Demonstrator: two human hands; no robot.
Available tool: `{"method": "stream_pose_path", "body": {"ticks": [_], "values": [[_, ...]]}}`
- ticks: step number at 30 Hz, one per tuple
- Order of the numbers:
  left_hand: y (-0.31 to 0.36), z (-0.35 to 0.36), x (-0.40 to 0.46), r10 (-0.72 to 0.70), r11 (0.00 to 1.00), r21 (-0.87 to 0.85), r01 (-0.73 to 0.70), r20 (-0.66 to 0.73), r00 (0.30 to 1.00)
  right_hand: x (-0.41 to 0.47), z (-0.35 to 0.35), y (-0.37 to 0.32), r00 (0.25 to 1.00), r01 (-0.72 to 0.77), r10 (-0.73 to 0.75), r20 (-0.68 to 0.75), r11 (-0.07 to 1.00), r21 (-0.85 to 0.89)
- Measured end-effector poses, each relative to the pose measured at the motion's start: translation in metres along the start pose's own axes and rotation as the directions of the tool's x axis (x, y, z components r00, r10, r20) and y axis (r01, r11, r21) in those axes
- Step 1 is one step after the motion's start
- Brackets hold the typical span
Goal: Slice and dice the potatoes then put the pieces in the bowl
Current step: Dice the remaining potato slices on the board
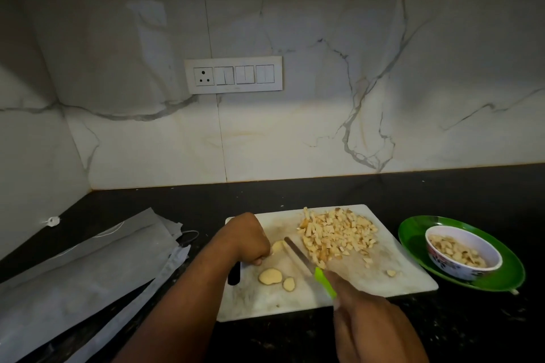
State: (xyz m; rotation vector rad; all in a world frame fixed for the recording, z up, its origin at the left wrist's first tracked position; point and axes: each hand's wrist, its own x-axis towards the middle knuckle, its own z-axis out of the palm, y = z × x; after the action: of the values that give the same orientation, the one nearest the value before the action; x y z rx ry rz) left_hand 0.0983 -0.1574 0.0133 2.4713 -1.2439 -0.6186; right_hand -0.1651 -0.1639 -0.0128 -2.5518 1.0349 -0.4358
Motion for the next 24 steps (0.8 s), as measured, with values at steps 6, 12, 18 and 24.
{"method": "stream_pose_path", "body": {"ticks": [6, 12, 18, 24], "values": [[-0.001, -0.003, -0.002, 0.123, 0.989, -0.063, -0.137, -0.195, 0.973, 0.004, 0.015, 0.021, 0.963, 0.065, 0.024, -0.269, 0.947, 0.316], [0.019, 0.024, 0.001, 0.270, 0.962, 0.095, -0.255, -0.215, 0.938, 0.008, 0.020, 0.027, 0.944, 0.116, 0.025, -0.330, 0.908, 0.402], [0.024, 0.027, 0.006, 0.194, 0.980, 0.021, -0.197, -0.305, 0.932, 0.008, 0.020, 0.029, 0.951, 0.095, 0.044, -0.307, 0.901, 0.423], [0.013, 0.030, 0.013, 0.087, 0.984, -0.125, -0.129, -0.299, 0.950, 0.006, 0.018, 0.027, 0.954, 0.099, 0.033, -0.298, 0.903, 0.419]]}}
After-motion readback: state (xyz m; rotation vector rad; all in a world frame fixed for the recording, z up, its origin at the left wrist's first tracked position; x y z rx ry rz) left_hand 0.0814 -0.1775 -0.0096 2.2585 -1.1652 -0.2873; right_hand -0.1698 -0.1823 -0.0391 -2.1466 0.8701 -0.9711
